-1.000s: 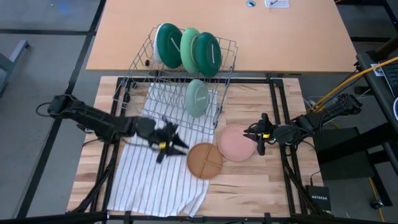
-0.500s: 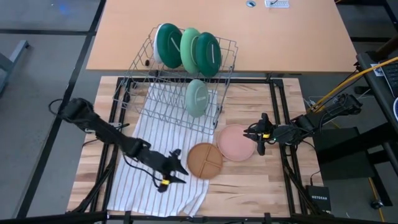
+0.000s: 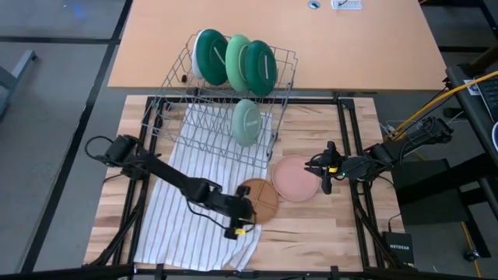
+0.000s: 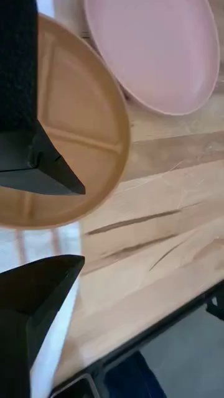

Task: Sort dishes
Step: Put the orange plate into the dishwasher rack

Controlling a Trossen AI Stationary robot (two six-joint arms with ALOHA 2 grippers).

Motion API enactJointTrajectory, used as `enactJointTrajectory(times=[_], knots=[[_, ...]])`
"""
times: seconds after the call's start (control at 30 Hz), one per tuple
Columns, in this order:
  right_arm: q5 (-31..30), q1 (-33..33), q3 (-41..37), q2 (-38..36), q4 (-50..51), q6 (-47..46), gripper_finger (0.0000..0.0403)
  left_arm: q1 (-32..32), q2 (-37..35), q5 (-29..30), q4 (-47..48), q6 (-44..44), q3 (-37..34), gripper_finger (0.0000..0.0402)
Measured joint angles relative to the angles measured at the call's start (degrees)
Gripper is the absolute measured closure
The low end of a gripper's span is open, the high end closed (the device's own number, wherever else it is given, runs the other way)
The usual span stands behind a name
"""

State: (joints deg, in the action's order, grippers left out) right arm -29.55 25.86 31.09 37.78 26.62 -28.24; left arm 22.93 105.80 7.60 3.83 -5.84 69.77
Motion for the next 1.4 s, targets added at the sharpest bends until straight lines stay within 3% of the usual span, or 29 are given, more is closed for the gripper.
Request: enactJointTrajectory(times=[0.37, 0.6, 0.97, 1.4], knots=[[-1.93, -0.01, -0.01, 0.02, -0.06, 0.01, 0.0317, -3.47, 12.24, 4.85, 3.19, 5.30, 18.38, 0.0247], [-1.92, 0.00, -0.02, 0.02, -0.23, 0.00, 0.0317, -7.33, 19.53, 6.16, 3.41, 5.68, 25.97, 0.0247], [-1.92, 0.01, 0.00, 0.00, -0.23, -0.01, 0.0317, -11.54, 22.49, 6.14, 6.33, 5.38, 26.89, 0.0247], [-1.11, 0.01, -0.01, 0.00, -0.18, -0.71, 0.0317, -8.74, 22.55, 5.94, 14.62, 3.73, 26.87, 0.0247]])
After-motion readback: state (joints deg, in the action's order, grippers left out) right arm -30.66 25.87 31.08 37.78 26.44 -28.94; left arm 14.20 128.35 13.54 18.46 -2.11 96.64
